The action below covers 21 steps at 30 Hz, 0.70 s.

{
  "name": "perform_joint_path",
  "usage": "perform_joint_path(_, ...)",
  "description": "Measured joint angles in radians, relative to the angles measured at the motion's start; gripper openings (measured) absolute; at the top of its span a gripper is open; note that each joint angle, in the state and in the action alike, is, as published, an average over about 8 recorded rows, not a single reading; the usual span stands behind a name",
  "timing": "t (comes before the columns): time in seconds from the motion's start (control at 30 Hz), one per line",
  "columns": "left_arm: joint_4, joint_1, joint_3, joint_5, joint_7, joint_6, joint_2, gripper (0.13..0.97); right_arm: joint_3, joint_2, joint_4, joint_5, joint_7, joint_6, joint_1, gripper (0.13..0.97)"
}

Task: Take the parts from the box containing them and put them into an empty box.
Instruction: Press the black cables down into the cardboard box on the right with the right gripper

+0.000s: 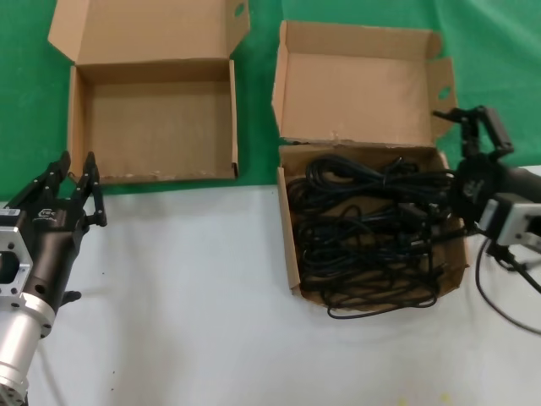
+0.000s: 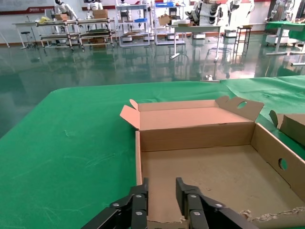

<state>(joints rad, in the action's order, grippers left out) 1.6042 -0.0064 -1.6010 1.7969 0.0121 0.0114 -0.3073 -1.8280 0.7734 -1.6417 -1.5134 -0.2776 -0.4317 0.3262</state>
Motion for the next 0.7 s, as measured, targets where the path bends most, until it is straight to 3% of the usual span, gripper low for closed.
perform_joint_path(0.23, 0.0, 0.0, 0.0, 0.0, 0.0, 0.0, 0.0, 0.252, -0.097, -0.035, 0.058, 0.141, -0.071, -0.082, 0.145, 0.966)
perform_joint_path(0.7, 0.0, 0.0, 0.0, 0.0, 0.0, 0.0, 0.0, 0.155, -0.172, -0.132, 0.128, 0.34, -0.145, -0.083, 0.241, 0.95)
